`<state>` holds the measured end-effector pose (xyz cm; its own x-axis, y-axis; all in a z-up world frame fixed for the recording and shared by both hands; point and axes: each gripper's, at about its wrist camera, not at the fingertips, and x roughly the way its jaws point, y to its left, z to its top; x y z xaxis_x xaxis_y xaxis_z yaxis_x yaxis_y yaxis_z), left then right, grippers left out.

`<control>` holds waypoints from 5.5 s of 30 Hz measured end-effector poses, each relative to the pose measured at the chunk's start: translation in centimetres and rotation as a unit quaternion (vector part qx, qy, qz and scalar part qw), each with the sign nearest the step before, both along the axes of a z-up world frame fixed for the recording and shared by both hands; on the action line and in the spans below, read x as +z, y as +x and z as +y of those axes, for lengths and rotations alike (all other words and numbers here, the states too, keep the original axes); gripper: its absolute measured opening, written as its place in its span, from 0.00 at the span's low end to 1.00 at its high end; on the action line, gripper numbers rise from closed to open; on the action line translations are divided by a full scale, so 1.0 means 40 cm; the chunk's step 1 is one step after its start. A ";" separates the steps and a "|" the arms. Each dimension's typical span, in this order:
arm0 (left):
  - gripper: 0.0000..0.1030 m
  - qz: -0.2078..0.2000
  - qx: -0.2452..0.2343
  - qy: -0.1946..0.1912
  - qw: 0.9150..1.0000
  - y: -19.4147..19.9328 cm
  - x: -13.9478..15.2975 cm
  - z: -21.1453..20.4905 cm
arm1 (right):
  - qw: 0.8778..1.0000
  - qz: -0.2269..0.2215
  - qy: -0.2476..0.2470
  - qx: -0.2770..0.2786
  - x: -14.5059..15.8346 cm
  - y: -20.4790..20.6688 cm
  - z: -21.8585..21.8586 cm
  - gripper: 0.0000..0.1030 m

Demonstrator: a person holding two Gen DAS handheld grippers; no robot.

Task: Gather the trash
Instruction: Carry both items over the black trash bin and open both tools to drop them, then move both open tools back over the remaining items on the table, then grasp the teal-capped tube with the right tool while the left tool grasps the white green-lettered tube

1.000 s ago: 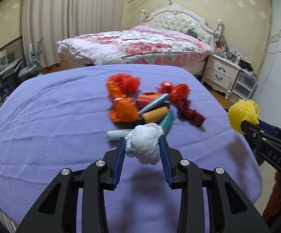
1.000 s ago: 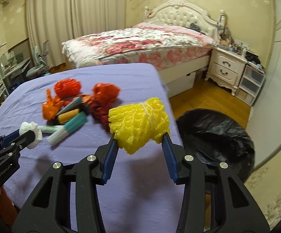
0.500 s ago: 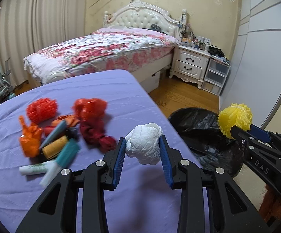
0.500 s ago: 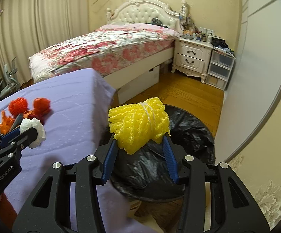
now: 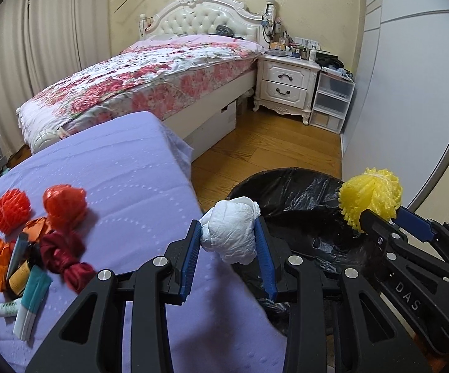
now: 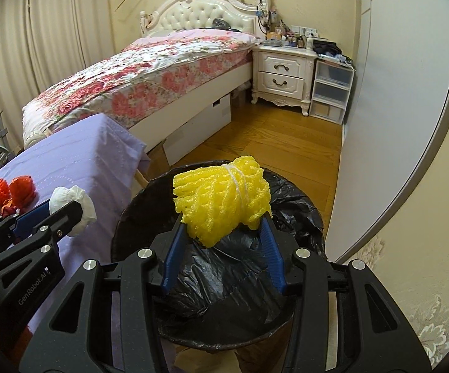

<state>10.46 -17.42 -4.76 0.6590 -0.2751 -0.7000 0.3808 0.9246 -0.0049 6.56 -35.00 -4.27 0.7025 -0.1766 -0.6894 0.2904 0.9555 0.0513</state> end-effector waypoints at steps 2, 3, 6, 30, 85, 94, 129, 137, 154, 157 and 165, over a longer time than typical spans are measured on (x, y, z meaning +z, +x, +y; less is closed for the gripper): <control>0.35 0.001 -0.002 0.006 1.000 0.009 -0.009 -0.013 | 1.000 0.001 0.004 -0.005 -0.005 0.008 -0.005 0.45; 0.35 0.004 -0.003 0.008 1.000 0.011 -0.014 -0.017 | 1.000 0.001 0.006 -0.006 -0.007 0.010 -0.008 0.48; 0.39 0.012 -0.004 0.017 1.000 0.020 -0.030 -0.027 | 1.000 0.000 0.006 -0.010 -0.012 0.016 -0.014 0.53; 0.72 -0.006 0.031 0.016 0.999 0.000 0.004 0.034 | 1.000 -0.002 0.004 -0.029 -0.011 -0.008 -0.024 0.61; 0.72 -0.010 0.318 0.037 0.947 -0.139 -0.008 0.833 | 0.967 0.036 0.024 0.251 0.013 0.045 0.679 0.73; 0.72 -0.011 0.309 0.019 0.951 -0.148 -0.011 0.846 | 0.966 0.064 -0.006 0.249 -0.024 0.055 0.729 0.73; 0.72 -0.031 0.182 0.038 0.982 -0.124 -0.010 0.652 | 0.969 0.065 0.000 0.237 -0.032 -0.016 0.609 0.18; 0.72 0.005 0.153 0.061 0.986 -0.070 -0.037 0.610 | 0.970 0.057 0.020 0.234 -0.034 -0.021 0.574 0.18; 0.57 0.042 0.096 0.028 0.994 -0.142 -0.053 0.555 | 0.970 0.051 0.040 0.233 -0.036 -0.029 0.538 0.18; 0.61 0.031 0.117 0.031 0.992 -0.132 -0.045 0.562 | 0.970 0.051 0.040 0.233 -0.037 -0.030 0.536 0.18; 0.61 0.040 0.099 0.040 0.993 -0.079 -0.056 0.547 | 0.970 0.051 0.040 0.233 -0.036 -0.030 0.538 0.18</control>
<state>7.31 4.47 -7.01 0.6358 -0.0862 -0.7670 0.1925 0.9801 0.0494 5.37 -13.49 -5.72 0.6206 0.2008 -0.7580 -0.1647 0.9785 0.1243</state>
